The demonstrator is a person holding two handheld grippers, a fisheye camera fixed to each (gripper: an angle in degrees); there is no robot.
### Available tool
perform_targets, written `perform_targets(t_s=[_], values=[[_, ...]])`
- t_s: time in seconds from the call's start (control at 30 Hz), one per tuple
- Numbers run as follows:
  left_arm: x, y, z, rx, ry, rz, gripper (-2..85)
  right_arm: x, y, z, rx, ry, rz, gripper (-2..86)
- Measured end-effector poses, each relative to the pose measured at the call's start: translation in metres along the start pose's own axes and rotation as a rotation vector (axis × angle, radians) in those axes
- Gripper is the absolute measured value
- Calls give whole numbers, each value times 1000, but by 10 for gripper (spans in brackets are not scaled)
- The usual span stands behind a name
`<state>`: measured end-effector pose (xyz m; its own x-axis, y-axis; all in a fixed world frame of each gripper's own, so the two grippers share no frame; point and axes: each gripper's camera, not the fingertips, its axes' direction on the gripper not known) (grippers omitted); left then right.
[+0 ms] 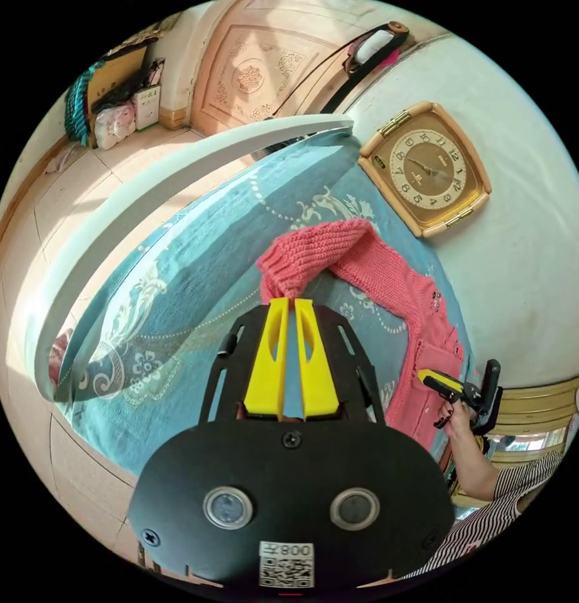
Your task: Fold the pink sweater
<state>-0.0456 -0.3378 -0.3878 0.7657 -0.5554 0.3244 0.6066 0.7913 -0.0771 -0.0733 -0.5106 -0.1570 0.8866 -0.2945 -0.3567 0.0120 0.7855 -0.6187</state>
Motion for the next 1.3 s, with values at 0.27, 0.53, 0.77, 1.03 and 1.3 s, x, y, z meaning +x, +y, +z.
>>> perform_targets(t_s=[0.27, 0.53, 0.77, 1.03, 1.3], values=[[136, 50, -12, 23, -1, 455, 18, -63, -31, -48, 177, -178, -108, 84], [205, 96, 35, -113, -140, 688, 20, -68, -69, -12, 33, -190, -126, 97], [169, 114, 35, -110, -75, 538, 17, -31, -63, 18, -48, -196, -34, 21], [56, 92, 67, -87, 267, 15, 72, -17, -48, -11, 132, -262, 15, 105], [41, 79, 112, -128, 347, -56, 44, -18, -77, 45, -45, -147, 4, 92]])
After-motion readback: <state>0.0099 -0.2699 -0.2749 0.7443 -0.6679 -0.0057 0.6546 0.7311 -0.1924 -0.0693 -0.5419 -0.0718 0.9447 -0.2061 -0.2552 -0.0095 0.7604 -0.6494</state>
